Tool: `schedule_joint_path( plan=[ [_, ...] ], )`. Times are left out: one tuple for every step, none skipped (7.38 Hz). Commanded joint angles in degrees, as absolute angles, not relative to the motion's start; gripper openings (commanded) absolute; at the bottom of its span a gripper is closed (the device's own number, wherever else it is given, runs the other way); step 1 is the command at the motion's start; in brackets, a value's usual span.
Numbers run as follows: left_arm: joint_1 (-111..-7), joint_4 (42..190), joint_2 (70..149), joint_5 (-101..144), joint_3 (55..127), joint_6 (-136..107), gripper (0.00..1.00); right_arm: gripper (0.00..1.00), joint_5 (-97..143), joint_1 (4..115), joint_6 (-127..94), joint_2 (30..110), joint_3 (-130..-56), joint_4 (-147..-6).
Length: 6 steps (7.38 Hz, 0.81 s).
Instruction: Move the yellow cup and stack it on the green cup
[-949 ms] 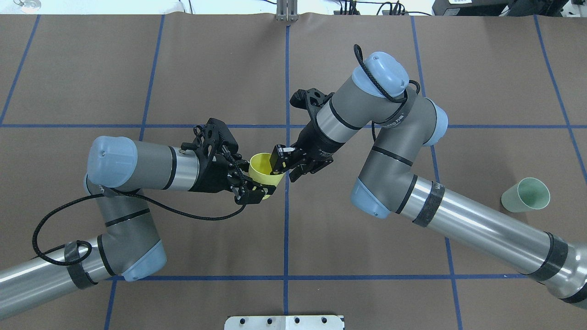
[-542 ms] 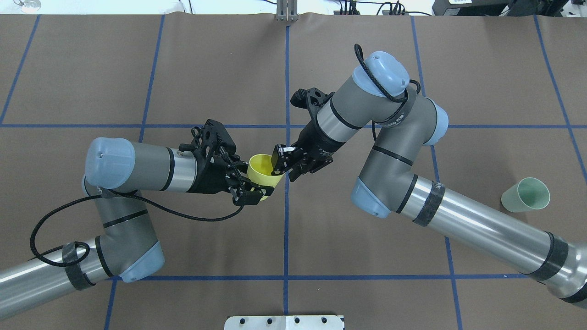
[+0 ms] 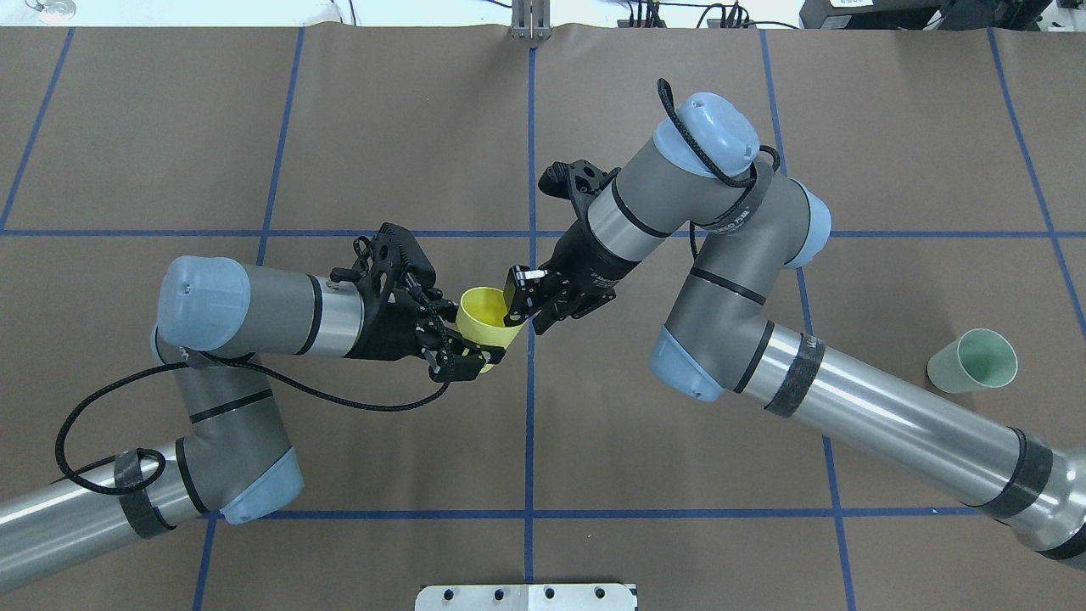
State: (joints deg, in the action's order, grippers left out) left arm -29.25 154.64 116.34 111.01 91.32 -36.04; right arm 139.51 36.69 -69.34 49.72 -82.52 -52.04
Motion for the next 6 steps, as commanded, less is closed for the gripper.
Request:
schedule_joint_path(
  plan=[
    [-29.01, 154.60, 116.72, 110.92, 91.41, -36.12, 0.05, 0.46, 139.48, 36.65, -69.35, 49.83, -82.53, -52.12],
    [-28.39, 154.60, 116.81, 110.83, 91.32, -36.12, 0.05, 0.44, 139.48, 36.74, -69.43, 49.92, -82.53, -52.12],
    [-28.04, 154.60, 116.81, 110.83, 91.32, -36.04, 0.05, 0.37, 139.66, 36.74, -69.43, 50.18, -82.53, -52.03],
    [-28.04, 154.51, 116.81, 110.83, 91.06, -36.04, 0.05, 0.28, 140.53, 36.91, -69.43, 50.45, -82.53, -51.94],
    [-28.04, 154.60, 116.81, 110.83, 90.79, -36.04, 0.05, 0.22, 141.32, 37.18, -69.43, 50.45, -82.53, -51.94],
    [-28.04, 154.60, 116.81, 110.83, 90.88, -36.04, 0.05, 0.21, 141.42, 37.18, -69.43, 50.45, -82.53, -51.94]
  ],
)
